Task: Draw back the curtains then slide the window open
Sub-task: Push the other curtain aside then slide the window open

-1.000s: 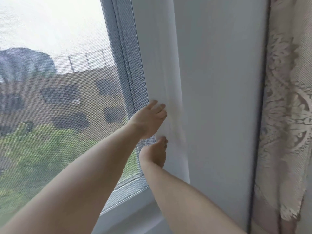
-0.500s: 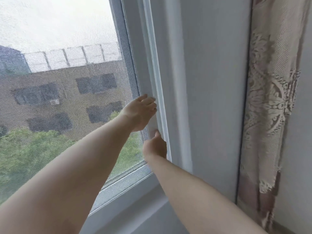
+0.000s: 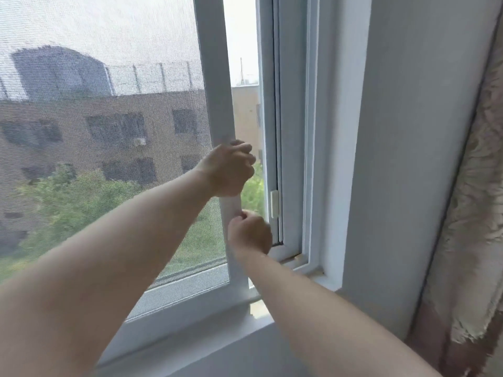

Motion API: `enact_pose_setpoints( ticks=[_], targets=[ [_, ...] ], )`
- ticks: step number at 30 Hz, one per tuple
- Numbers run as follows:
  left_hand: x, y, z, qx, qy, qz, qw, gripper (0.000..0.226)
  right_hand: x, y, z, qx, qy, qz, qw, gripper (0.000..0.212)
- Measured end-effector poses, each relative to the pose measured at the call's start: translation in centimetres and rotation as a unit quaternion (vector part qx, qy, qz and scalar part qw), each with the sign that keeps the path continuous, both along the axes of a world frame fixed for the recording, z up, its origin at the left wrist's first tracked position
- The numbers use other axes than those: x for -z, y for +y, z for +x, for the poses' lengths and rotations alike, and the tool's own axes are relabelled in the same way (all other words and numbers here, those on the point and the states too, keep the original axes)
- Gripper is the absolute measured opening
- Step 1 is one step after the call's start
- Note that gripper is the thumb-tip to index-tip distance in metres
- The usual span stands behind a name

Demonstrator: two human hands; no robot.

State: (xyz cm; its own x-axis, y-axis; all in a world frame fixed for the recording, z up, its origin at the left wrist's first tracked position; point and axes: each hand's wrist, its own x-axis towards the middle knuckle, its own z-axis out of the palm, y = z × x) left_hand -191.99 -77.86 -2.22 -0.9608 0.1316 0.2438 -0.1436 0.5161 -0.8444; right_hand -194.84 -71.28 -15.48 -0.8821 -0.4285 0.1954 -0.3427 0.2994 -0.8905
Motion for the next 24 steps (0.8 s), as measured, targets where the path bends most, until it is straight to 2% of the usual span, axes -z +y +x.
enact_pose_setpoints(
  ticks=[2, 6, 11, 16, 24],
  targets=[
    [-0.1, -1.8, 3.0, 0.028, 0.008, 0.036, 0.999, 0.016, 0.2, -0.7, 1.5, -0.04, -0.003, 0.004, 0.999, 0.032],
    [0.7, -4.3, 8.5, 0.04, 0.017, 0.026, 0.999, 0.009, 0.8, -1.6, 4.6, -0.11, 0.025, 0.006, 0.994, 0.03],
    [0.8, -5.2, 13.6, -0.015, 0.011, 0.041, 0.999, 0.018, 1.3, -2.9, 9.0, -0.17, 0.048, 0.005, 0.984, 0.031],
    [1.4, -6.1, 18.8, -0.093, -0.018, 0.02, 0.995, 0.04, 1.4, -4.2, 12.9, -0.22, 0.054, 0.002, 0.974, 0.034],
    [1.0, -6.5, 25.0, -0.176, -0.041, 0.022, 0.983, 0.019, 1.0, -5.4, 19.0, -0.307, 0.036, 0.01, 0.951, 0.038]
  ],
)
